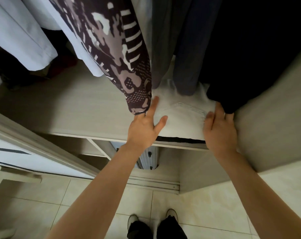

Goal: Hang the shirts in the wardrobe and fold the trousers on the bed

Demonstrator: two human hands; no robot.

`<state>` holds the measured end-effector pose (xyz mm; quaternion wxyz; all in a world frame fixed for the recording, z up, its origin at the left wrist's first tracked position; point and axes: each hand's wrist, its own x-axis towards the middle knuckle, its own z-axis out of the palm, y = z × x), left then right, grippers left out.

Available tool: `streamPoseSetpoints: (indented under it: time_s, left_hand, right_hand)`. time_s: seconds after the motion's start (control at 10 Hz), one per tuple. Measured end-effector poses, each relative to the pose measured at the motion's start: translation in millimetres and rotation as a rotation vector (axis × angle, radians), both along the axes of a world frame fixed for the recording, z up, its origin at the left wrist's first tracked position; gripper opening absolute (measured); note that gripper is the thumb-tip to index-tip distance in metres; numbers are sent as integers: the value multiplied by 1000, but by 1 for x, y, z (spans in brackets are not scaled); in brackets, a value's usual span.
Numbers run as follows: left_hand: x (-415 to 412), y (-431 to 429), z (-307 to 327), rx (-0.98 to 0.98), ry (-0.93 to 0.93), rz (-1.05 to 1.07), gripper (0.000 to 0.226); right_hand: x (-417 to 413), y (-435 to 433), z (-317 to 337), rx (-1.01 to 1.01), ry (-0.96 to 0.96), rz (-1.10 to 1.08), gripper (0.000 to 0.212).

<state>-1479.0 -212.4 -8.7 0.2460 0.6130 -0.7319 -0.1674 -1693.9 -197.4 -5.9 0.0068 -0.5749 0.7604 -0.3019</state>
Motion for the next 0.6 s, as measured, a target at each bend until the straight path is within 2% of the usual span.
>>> streamPoseSetpoints:
  time_s: [0.1,0.2,0.3,0.4,0.5,0.6]
  left_hand:
    - [7,-3,6,72,198,-61,66]
    - [21,-6,9,109,297,-163,62]
    - [42,-1,8,112,310,-204,60]
    - [66,12,5,166,318,-215,56]
    - [95,30,7,171,249,-230,50]
    - [117,46,11,94,207,-112,36]
  right_hand:
    - [0,5,6,57,14,17,49]
    - [11,20,11,210,90,-22,59]
    - [41,45,17,254,111,-87,66]
    - [72,67,16,360,29,-160,70]
    - [103,83,17,309,16,-127,65]
    - [128,94,19,135,-47,69,52]
